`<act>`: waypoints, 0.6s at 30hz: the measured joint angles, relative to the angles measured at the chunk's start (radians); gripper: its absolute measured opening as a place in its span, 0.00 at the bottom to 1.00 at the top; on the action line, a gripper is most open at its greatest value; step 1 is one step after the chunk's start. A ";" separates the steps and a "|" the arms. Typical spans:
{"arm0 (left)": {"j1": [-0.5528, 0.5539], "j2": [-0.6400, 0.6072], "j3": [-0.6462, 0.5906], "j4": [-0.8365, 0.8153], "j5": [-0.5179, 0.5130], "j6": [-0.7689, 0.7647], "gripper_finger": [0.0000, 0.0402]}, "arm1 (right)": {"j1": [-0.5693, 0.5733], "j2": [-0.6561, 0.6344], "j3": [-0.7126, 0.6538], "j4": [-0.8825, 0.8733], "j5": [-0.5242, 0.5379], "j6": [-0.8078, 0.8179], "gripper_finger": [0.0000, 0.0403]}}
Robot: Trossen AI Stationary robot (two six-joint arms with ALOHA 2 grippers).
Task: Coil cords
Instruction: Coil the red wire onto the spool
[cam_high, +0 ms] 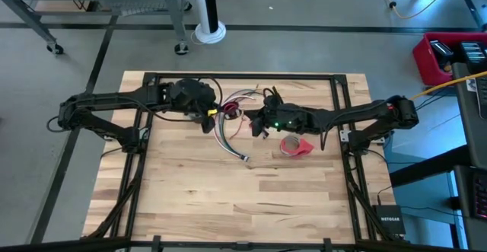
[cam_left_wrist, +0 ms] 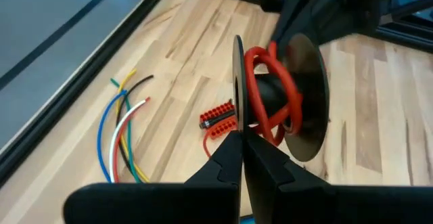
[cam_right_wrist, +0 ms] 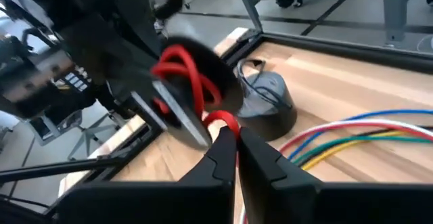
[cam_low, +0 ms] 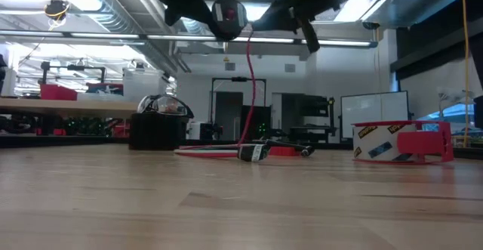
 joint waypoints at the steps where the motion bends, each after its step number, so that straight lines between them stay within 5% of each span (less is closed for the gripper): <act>1: 0.000 0.000 0.000 0.000 0.003 0.000 0.00 | 0.000 -0.001 0.007 -0.002 0.000 -0.002 0.02; 18: -0.001 0.012 0.000 -0.003 -0.029 -0.004 0.00 | 0.001 -0.003 0.072 -0.001 -0.039 -0.024 0.02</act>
